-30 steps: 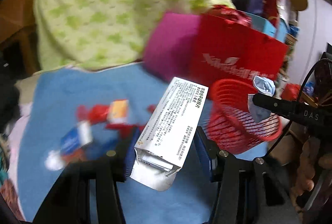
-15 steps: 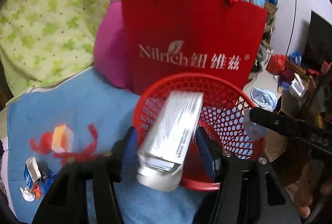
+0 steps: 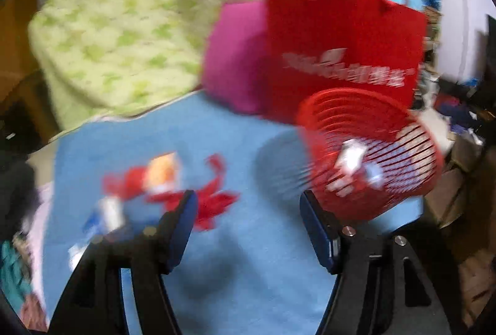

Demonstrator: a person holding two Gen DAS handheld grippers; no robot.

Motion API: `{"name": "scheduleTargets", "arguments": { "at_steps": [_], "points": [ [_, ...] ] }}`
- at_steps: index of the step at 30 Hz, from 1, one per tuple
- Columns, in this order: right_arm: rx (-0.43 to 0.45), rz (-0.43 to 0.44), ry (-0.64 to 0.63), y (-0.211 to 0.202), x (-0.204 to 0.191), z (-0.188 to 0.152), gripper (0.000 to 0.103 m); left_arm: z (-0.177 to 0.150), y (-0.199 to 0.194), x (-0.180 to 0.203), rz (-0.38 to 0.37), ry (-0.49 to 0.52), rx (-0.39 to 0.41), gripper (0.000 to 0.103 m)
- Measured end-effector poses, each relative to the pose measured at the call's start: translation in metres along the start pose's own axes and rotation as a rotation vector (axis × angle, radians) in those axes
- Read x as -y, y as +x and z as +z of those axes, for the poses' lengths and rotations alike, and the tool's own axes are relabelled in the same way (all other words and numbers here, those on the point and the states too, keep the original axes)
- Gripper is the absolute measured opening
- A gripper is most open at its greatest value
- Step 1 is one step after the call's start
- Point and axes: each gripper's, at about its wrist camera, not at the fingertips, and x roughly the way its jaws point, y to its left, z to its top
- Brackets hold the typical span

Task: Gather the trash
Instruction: 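Grasp the white tissue with left tool while right tool grasps blue plastic bag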

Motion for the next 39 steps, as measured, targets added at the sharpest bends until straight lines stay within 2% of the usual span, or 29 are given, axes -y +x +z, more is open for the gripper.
{"name": "scheduleTargets", "arguments": {
  "at_steps": [4,8,12,16,21,27,35,39],
  "points": [
    [-0.025,0.110,-0.089,0.010,-0.048,-0.012,0.069,-0.037,-0.014,-0.064,0.139,-0.091,-0.015,0.069],
    [-0.122,0.195,-0.132,0.039,-0.091,-0.035,0.069,-0.068,-0.026,-0.122,0.260,-0.202,-0.030,0.069],
    [-0.245,0.244,-0.149,0.076,-0.121,-0.062,0.069,-0.096,-0.030,-0.178,0.327,-0.337,-0.045,0.069],
    [-0.368,0.277,-0.133,0.118,-0.138,-0.088,0.069,-0.120,-0.023,-0.216,0.367,-0.438,-0.063,0.069],
    [-0.546,0.300,-0.029,0.190,-0.149,-0.122,0.069,-0.144,-0.008,-0.248,0.369,-0.524,-0.089,0.069],
    [-0.671,0.244,0.089,0.262,-0.160,-0.154,0.069,-0.143,0.022,-0.269,0.321,-0.547,-0.082,0.069],
    [-0.726,0.144,0.196,0.316,-0.161,-0.181,0.069,-0.131,0.072,-0.286,0.230,-0.551,-0.075,0.072],
    [-0.726,0.129,0.187,0.331,-0.168,-0.192,0.069,-0.134,0.100,-0.285,0.197,-0.540,-0.154,0.072]
  ]
}}
